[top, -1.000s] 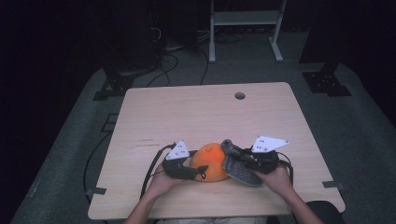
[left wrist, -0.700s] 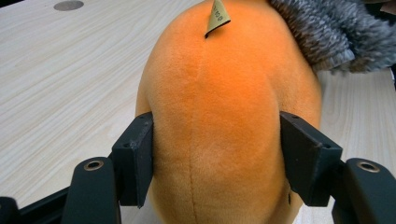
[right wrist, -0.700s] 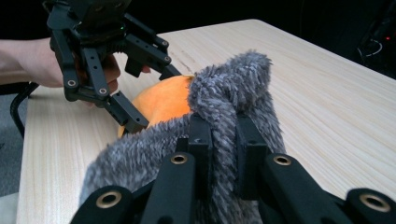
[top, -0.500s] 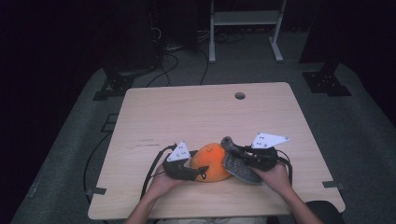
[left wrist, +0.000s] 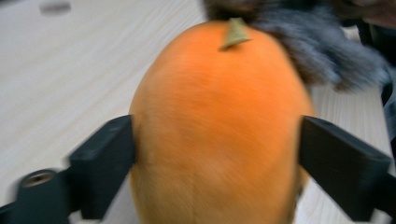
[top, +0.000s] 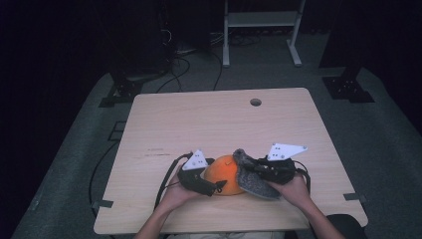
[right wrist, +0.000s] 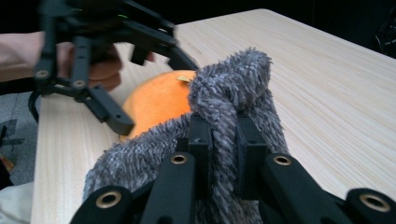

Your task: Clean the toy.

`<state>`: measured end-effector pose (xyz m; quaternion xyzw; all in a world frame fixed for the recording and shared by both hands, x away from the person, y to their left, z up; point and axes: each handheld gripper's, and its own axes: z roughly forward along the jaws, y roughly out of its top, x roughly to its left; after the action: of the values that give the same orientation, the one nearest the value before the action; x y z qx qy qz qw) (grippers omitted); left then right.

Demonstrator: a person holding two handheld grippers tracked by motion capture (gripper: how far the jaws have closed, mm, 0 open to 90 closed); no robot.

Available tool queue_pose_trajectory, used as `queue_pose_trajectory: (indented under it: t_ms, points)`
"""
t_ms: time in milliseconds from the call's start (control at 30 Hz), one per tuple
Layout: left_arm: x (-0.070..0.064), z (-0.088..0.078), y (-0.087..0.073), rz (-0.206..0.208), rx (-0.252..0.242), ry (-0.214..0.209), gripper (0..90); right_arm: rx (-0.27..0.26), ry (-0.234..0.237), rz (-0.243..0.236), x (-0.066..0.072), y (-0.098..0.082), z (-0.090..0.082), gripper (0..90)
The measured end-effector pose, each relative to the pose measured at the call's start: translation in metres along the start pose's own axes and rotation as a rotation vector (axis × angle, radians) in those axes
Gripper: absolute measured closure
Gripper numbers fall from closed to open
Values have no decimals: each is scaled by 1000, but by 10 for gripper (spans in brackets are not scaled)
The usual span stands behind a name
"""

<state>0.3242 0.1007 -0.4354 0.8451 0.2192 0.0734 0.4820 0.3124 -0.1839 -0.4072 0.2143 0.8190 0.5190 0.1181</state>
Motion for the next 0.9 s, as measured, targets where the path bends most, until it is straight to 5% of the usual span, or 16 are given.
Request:
queue_pose_trajectory:
  t_ms: [100, 200, 300, 367, 433, 533, 567, 633, 700, 800, 900]
  points:
    - [0, 3, 1, 7, 7, 22, 189, -4, -2, -11, 2, 3, 1, 788]
    - [-10, 0, 7, 102, -24, 132, 325, -24, -31, -14, 1, 6, 1, 788]
    - [-20, 1, 10, 217, -20, 247, 352, -41, -63, -34, 2, 10, 1, 788]
    - [-23, 3, 9, 249, 1, 245, 344, -32, -52, -38, 4, 11, 5, 788]
    - [-20, 2, 6, 231, -11, 207, 288, -20, -48, -34, 3, 8, 8, 789]
    - [-10, -2, 6, 110, -49, 129, 172, -9, -51, -20, -2, 5, 7, 789]
    - [-4, -3, 7, 12, -78, 81, 144, -3, -54, -14, -3, 3, 6, 789]
    - [-1, -4, 8, -53, -91, 71, 155, -5, -47, -7, -3, 2, 6, 789]
    - [-6, -2, 7, 28, -62, 121, 293, -9, -47, -20, 2, 5, 7, 788]
    - [-16, 0, 6, 122, -50, 139, 369, -20, -38, -47, 8, 11, 9, 789]
    - [-18, -1, 6, 144, -41, 143, 372, -18, -39, -57, 9, 12, 11, 788]
